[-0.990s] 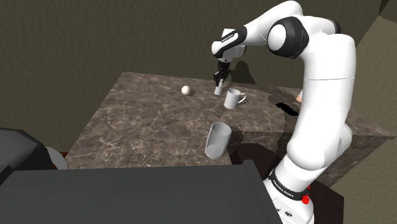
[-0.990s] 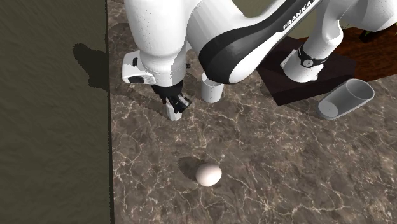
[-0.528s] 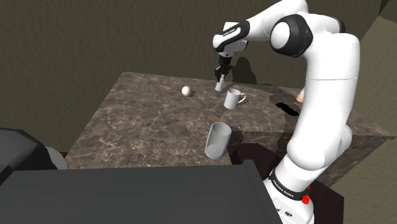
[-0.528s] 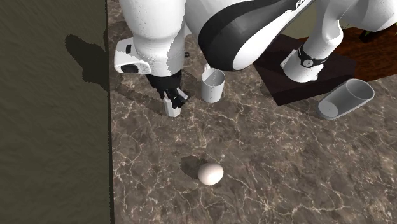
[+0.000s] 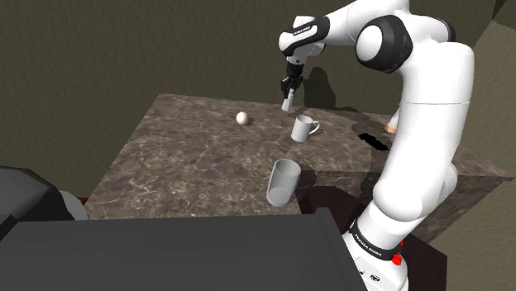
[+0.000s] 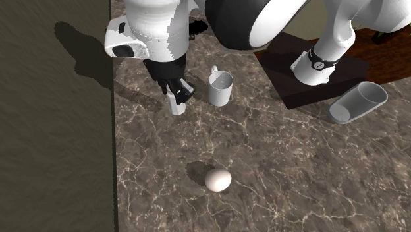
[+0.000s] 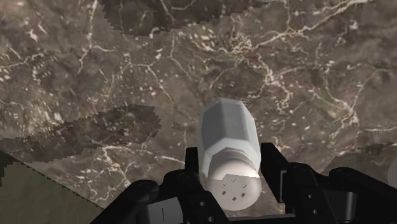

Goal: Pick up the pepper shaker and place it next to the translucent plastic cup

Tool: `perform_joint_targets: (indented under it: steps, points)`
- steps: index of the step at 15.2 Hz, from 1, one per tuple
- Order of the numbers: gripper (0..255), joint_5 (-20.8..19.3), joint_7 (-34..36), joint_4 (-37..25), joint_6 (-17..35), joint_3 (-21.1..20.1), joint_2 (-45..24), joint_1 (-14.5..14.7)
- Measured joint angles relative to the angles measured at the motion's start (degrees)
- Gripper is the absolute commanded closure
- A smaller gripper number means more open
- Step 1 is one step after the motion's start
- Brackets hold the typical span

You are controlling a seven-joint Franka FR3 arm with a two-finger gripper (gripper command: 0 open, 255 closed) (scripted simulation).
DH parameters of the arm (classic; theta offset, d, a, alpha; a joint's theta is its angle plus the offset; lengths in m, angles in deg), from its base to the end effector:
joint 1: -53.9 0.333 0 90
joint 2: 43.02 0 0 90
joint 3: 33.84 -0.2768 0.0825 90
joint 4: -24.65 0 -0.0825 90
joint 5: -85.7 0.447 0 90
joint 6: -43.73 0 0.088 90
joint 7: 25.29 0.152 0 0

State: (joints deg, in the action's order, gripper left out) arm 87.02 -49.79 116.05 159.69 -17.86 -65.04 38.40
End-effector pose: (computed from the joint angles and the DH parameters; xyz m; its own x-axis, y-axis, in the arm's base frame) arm 0.6200 -0.3624 0.3183 0.9940 -0.1077 0.0191 -0.1091 -0.9891 0.0989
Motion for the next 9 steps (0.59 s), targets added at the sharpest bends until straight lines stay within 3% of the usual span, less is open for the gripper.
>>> perform_joint_targets:
  steps: [9]
  points:
    - [255, -0.3, -0.2, -5.0, -6.3, 0.2, 1.4, -0.1]
